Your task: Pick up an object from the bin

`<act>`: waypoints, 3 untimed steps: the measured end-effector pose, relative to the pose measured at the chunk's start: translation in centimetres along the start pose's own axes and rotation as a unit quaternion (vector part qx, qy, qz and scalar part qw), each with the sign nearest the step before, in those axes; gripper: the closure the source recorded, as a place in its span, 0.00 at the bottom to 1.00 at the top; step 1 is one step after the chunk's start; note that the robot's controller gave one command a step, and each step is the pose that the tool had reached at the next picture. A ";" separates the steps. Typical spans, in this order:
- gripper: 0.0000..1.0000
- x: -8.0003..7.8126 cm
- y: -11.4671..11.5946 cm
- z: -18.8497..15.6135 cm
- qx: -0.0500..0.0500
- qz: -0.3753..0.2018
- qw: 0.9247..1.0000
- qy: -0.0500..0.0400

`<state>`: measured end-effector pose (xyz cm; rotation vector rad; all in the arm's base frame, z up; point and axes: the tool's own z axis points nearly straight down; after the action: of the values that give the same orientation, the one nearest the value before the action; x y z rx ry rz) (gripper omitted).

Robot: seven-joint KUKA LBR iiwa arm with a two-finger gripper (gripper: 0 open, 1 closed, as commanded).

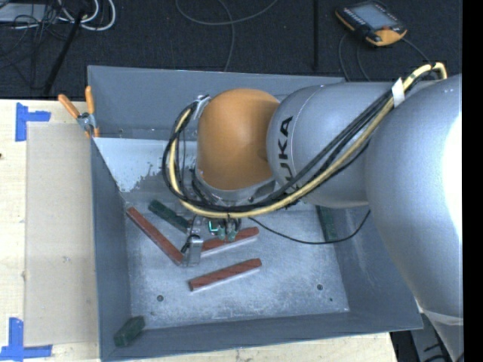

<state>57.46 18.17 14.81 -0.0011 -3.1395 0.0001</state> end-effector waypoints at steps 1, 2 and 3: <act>0.00 -2.2 -0.6 3.4 -0.001 -0.044 0.999 -0.004; 0.00 -2.7 -0.6 6.5 0.000 -0.006 1.000 0.001; 0.00 -2.3 -5.9 6.3 0.000 0.012 1.000 0.000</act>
Offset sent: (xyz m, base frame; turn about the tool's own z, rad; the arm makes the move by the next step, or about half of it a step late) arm 0.0298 -0.0018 -0.0781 0.0873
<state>59.76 12.31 8.49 -0.0375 -3.1386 -0.0010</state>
